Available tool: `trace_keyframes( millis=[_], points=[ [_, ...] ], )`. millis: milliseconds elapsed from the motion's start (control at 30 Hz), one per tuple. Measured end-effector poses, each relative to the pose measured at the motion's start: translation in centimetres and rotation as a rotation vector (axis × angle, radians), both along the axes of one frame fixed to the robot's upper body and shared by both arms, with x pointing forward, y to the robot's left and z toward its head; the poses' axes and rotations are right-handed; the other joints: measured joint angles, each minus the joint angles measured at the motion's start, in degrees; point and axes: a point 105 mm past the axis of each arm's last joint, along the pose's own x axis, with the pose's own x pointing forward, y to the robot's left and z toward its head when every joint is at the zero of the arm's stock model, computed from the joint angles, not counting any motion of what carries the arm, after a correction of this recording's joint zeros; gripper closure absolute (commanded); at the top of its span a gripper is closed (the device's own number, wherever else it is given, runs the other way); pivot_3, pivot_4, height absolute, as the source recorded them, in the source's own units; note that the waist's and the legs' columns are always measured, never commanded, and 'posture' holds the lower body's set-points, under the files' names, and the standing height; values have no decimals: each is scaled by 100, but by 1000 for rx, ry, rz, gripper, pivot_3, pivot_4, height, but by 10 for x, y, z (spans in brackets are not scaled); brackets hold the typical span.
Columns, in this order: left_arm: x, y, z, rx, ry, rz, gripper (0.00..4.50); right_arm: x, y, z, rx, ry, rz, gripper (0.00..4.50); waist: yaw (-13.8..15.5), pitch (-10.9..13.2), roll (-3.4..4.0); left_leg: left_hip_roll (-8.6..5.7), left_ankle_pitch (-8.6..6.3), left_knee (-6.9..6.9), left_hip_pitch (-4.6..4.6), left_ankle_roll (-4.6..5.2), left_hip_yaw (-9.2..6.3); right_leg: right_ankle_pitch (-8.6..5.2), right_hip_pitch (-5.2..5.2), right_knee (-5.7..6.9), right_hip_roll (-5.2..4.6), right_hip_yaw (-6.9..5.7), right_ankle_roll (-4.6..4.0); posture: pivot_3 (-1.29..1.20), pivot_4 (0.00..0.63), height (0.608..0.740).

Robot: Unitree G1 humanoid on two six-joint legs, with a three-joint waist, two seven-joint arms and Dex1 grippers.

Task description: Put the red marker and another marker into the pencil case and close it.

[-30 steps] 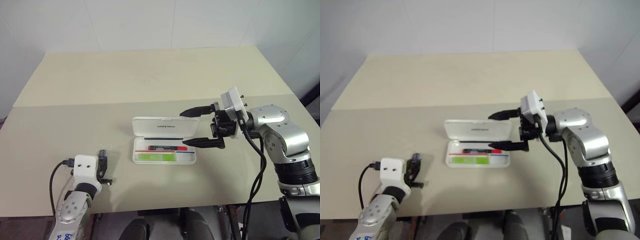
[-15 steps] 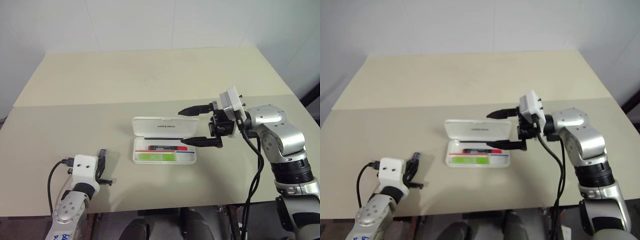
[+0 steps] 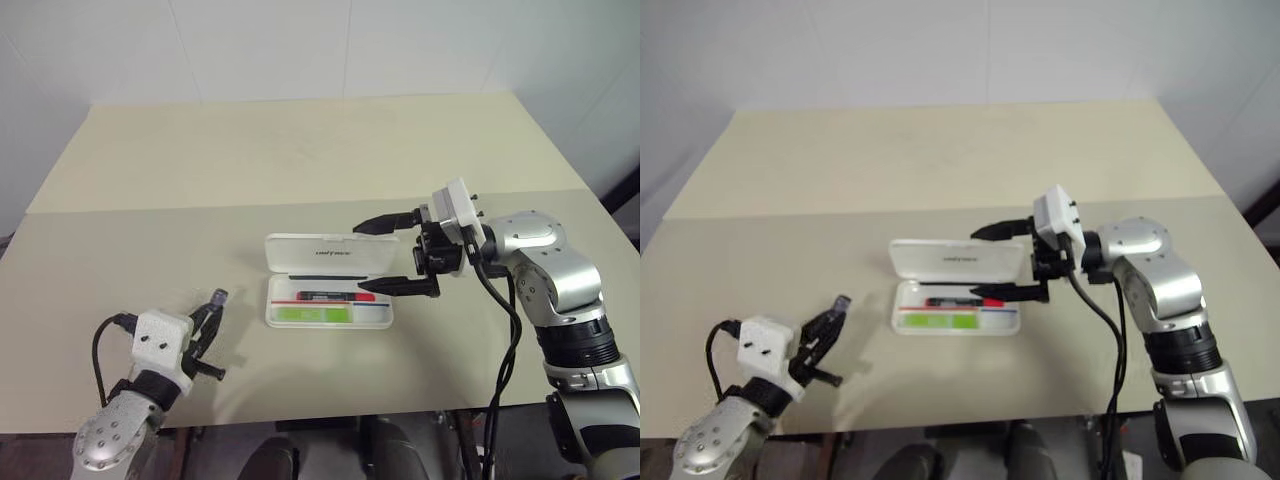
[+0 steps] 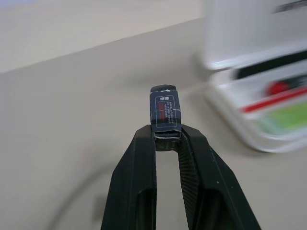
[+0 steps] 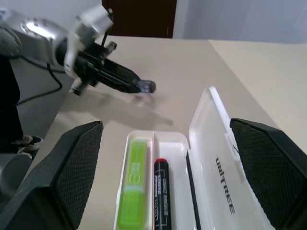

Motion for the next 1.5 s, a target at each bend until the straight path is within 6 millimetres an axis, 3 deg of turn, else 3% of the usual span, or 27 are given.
trace_keyframes(
  millis=[333, 533, 767, 1200, 1500],
  points=[
    [-5, -5, 22, 88, -5, -294, 4193, -1, -18, 0, -75, -4, -24, 0, 3, 0, 1, 0, 0, 0, -1, 0, 0, -1, 0, 0, 1, -3, -2, 0, 150, 740],
    [7, -8, 32, 84, -1, -418, 4193, -1, -39, 1, -117, -14, -99, 0, 3, 0, 0, 0, 0, 0, -2, 0, -1, -1, 1, -3, 1, -5, -1, 0, 150, 740],
    [34, -21, 51, 60, -2, -553, 4193, -4, -61, -13, -180, 3, -181, 0, -21, 0, 2, -2, 0, 0, -1, 1, 4, 1, -2, -1, 1, -3, 1, 0, 150, 740],
    [40, -64, 47, 104, 56, -813, 4193, -15, -72, -14, -168, 6, -259, 0, 1, 0, 2, -1, 0, 0, 0, 0, 8, 2, -2, -1, 0, -4, 2, 0, 150, 740],
    [51, -85, 26, 160, 96, -858, 4193, -18, -69, -15, -158, 20, -264, 0, 5, 0, 1, -3, 0, 0, -1, 0, 9, 3, -1, -2, 0, -4, 4, 0, 150, 740]
  ],
)
